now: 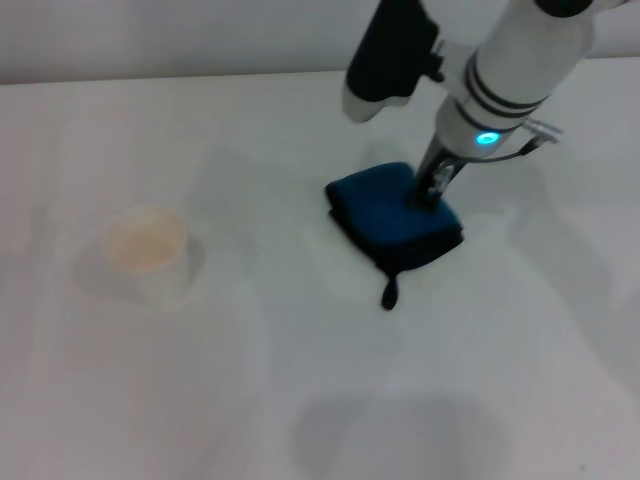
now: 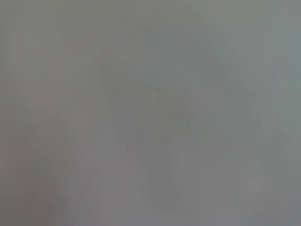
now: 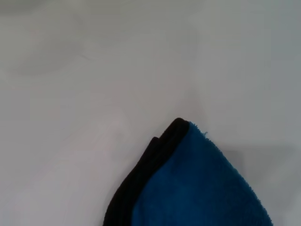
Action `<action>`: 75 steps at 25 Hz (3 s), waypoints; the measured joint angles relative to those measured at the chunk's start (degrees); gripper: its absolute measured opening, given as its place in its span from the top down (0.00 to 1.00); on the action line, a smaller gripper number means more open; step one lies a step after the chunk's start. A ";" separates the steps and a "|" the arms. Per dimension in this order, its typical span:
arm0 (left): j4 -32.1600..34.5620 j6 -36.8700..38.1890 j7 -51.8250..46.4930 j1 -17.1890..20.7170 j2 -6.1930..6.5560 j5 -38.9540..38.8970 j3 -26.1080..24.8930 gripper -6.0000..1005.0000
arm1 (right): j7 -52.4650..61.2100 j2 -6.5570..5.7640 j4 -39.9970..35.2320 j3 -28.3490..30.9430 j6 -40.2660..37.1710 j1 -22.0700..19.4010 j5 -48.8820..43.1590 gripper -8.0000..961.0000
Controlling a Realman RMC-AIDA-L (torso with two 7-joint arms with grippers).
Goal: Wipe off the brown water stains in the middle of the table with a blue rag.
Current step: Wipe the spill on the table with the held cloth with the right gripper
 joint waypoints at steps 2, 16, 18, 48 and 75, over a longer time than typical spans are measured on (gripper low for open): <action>0.00 -0.06 0.00 0.02 0.00 0.00 0.00 0.13 | 0.00 0.02 0.18 2.32 -0.04 -0.38 -3.02 0.89; 0.36 0.00 0.00 -0.58 0.12 -0.01 0.00 0.13 | -1.72 0.23 4.32 9.15 -0.46 -0.66 -10.12 0.89; 0.20 0.00 0.00 -0.79 0.12 -0.01 0.00 0.13 | -4.02 0.44 4.07 9.04 1.23 -0.66 -7.49 0.89; -0.80 0.08 0.00 -1.56 -0.15 0.08 0.78 0.13 | -18.66 -0.08 3.25 6.49 3.91 -3.55 9.04 0.90; -0.79 -0.08 0.00 -1.81 -0.13 0.08 1.52 0.13 | -2.04 -0.42 3.12 22.83 -8.61 -8.87 -13.01 0.90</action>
